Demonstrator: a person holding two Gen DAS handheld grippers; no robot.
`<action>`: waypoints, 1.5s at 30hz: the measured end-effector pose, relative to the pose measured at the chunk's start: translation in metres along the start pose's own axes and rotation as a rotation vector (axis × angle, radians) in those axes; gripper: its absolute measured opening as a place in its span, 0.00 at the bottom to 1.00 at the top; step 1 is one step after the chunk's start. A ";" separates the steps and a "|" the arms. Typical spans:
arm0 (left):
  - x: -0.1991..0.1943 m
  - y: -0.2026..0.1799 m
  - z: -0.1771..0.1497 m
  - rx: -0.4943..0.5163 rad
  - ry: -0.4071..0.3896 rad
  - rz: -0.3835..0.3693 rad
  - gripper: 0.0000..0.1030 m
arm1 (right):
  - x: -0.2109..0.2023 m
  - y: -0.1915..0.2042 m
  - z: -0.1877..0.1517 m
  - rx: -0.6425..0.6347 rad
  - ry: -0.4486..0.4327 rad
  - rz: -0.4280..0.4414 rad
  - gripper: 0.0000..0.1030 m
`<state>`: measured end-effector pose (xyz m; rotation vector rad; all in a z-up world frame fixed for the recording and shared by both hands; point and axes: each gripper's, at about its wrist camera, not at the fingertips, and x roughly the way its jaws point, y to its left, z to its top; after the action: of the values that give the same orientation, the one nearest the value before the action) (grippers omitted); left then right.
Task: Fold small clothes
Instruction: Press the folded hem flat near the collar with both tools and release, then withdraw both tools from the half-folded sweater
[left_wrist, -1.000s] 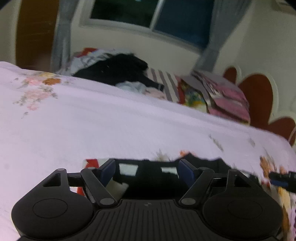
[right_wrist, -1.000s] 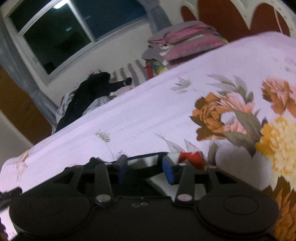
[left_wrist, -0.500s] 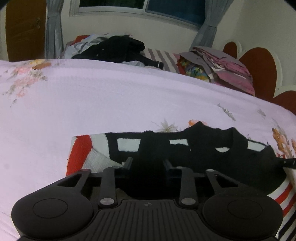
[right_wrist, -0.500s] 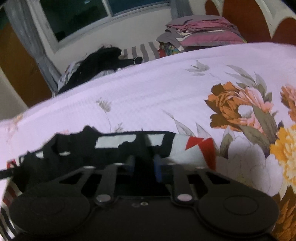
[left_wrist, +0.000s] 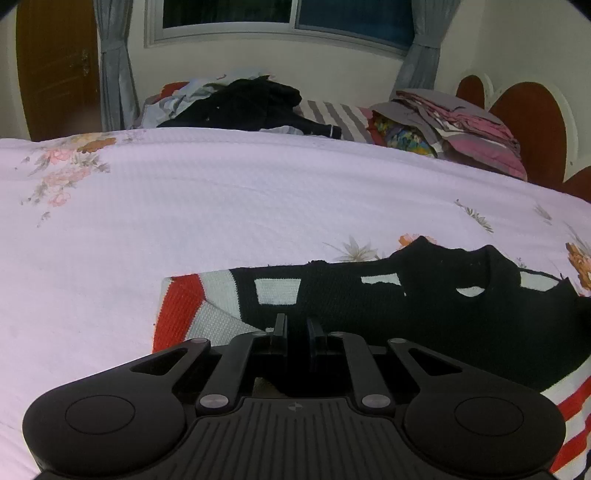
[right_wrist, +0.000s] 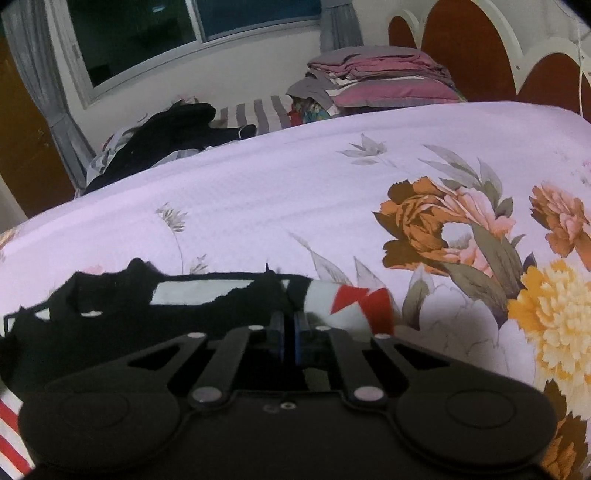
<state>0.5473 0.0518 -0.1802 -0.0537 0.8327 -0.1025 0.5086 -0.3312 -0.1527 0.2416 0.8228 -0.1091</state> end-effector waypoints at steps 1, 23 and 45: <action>-0.001 -0.001 0.000 0.003 -0.001 0.004 0.11 | -0.003 -0.001 0.001 0.011 -0.011 0.004 0.14; -0.062 -0.086 -0.023 0.194 -0.033 -0.072 0.12 | -0.046 0.099 -0.044 -0.184 0.000 0.196 0.24; -0.085 -0.060 -0.063 0.225 -0.002 0.016 0.18 | -0.084 0.092 -0.092 -0.218 0.003 0.127 0.25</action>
<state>0.4397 0.0009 -0.1550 0.1646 0.8154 -0.1807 0.4042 -0.2182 -0.1354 0.0884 0.8127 0.1003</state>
